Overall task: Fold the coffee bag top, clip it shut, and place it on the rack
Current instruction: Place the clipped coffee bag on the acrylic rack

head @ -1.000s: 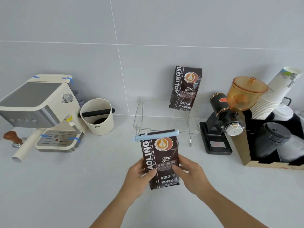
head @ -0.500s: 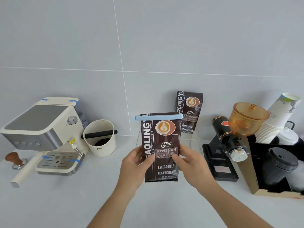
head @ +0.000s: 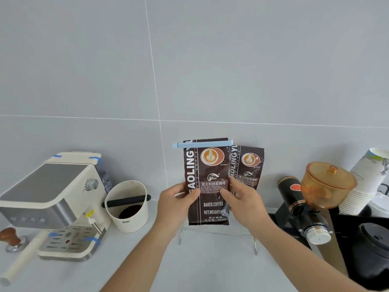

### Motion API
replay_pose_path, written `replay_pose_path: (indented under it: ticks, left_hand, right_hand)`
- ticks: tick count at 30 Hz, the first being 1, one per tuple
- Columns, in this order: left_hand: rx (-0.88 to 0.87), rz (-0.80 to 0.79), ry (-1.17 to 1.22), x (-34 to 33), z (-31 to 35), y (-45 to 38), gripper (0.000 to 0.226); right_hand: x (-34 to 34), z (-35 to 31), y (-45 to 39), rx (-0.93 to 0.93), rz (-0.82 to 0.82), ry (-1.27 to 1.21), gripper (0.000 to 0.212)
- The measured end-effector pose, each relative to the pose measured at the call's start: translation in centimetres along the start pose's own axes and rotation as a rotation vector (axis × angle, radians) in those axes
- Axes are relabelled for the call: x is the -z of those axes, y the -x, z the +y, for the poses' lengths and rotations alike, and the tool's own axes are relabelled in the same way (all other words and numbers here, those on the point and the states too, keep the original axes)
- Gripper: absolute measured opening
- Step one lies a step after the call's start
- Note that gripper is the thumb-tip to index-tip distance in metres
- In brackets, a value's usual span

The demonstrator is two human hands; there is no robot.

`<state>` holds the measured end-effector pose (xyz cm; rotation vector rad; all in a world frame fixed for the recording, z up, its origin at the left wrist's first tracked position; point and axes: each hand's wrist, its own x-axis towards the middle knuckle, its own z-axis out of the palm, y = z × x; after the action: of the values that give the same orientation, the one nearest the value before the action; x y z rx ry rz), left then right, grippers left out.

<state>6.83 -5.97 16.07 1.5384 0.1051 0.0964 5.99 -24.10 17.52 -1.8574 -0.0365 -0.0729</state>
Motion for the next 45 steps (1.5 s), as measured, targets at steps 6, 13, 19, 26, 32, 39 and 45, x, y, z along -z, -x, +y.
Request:
replay_pose_path:
  ticks: [6,13,19,26,32,39,45]
  left_hand:
    - [0.013,-0.008,-0.044,-0.2,-0.2,-3.5,0.012]
    - [-0.008,-0.045,-0.161,-0.1,-2.1,-6.4,0.016]
    - [-0.014,-0.034,-0.233,0.3,-3.6,-8.7,0.017]
    - [0.011,-0.016,-0.214,0.3,-5.2,-10.9,0.023]
    - [-0.016,-0.027,-0.189,-0.3,-5.9,-12.3,0.027]
    - [-0.009,-0.101,-0.141,-0.8,-6.3,-13.9,0.047]
    - [-0.068,-0.083,-0.187,-1.2,-6.8,-14.7,0.045]
  right_hand:
    - [-0.8,0.9,-3.3,-0.046,-0.006,0.027,0.036]
    - [-2.2,3.9,-5.5,-0.102,-0.020,-0.016,0.047]
    - [-3.6,5.4,-6.9,-0.125,-0.011,-0.035,0.047]
    - [-4.3,6.1,-9.0,-0.114,-0.007,-0.002,0.055]
    - [-4.3,6.6,-10.4,-0.138,0.007,-0.025,0.058]
    - [-4.4,6.5,-11.5,-0.165,0.038,-0.070,0.057]
    - [-4.3,6.8,-12.4,-0.196,0.060,-0.115,0.055]
